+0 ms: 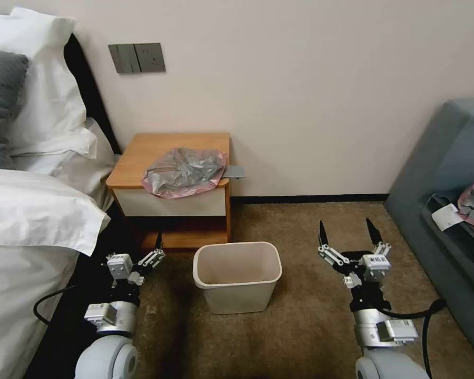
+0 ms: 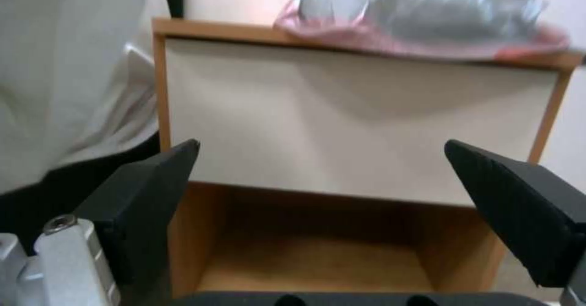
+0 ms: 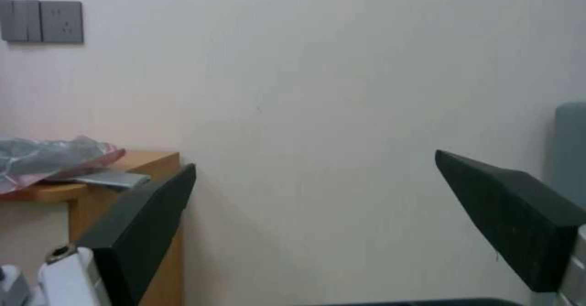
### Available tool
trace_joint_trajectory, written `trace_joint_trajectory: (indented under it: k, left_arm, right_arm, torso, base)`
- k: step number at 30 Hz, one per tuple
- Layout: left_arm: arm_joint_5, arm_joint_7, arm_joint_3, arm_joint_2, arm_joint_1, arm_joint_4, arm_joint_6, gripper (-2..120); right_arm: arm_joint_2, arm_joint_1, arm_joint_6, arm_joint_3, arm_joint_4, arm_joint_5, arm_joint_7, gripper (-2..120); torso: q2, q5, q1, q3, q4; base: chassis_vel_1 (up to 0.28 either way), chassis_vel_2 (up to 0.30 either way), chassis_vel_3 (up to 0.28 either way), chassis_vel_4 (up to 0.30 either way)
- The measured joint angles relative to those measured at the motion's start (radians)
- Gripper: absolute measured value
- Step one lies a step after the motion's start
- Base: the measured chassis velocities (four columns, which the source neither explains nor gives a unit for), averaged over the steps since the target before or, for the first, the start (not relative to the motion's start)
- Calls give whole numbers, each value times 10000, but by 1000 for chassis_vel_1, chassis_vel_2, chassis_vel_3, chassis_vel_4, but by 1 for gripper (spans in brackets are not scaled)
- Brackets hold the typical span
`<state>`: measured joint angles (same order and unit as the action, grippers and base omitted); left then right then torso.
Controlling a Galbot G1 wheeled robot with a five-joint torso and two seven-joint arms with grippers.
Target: Pick up the garbage bag from the table and place it over the trash can.
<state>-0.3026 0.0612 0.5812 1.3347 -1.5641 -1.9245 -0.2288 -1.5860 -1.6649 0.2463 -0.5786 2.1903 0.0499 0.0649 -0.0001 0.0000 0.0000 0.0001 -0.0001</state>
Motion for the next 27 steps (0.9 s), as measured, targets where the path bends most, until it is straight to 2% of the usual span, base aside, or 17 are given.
trace_joint_trajectory:
  k: [5, 8, 9, 11, 19, 22, 24, 27]
  left_arm:
    - [223, 78, -1, 93, 174, 176, 13, 100]
    - [343, 107, -17, 183, 196, 318, 33, 100]
    - [343, 107, -17, 183, 196, 318, 33, 100]
    - [408, 110, -41, 241, 200, 389, 23, 100]
    - [612, 111, -151, 331, 267, 471, -5, 100]
    - [664, 111, -172, 447, 308, 512, -18, 100]
    - [719, 112, -202, 571, 345, 619, -36, 100]
    - [769, 115, -252, 617, 362, 718, -62, 100]
  right_arm:
    - [308, 311, 65, 88, -274, 1, -5, 100]
    - [1416, 1549, 348, 407, -1416, 2, -135, 100]
    - [1416, 1549, 348, 407, -1416, 2, -135, 100]
    - [2107, 2329, 527, 588, -2120, 2, -225, 100]
    - [2347, 2611, 597, 708, -2392, 17, -266, 100]
    - [2620, 3021, 467, 1051, -2692, 246, -282, 100]
    - [3150, 3853, 163, 1750, -3280, 734, -335, 100]
    - [3554, 4494, -88, 2292, -3737, 1119, -371, 100]
  torso:
    - [0, -2, 0, -1, -3]
    - [0, 2, 0, 0, 1]
    - [0, 2, 0, 0, 1]
    - [0, 3, -1, 1, 7]
    - [0, 1, -1, 0, -2]
    - [0, 0, 0, 0, -4]
    - [0, 0, -1, 0, 1]
    - [0, 2, 0, 1, 2]
  base:
    - [0, 0, 0, 0]
    - [0, 0, 0, 0]
    - [0, 0, 0, 0]
    - [0, 0, 0, 0]
    - [0, 0, 0, 0]
    - [0, 0, 0, 0]
    - [0, 0, 0, 0]
    - [0, 0, 0, 0]
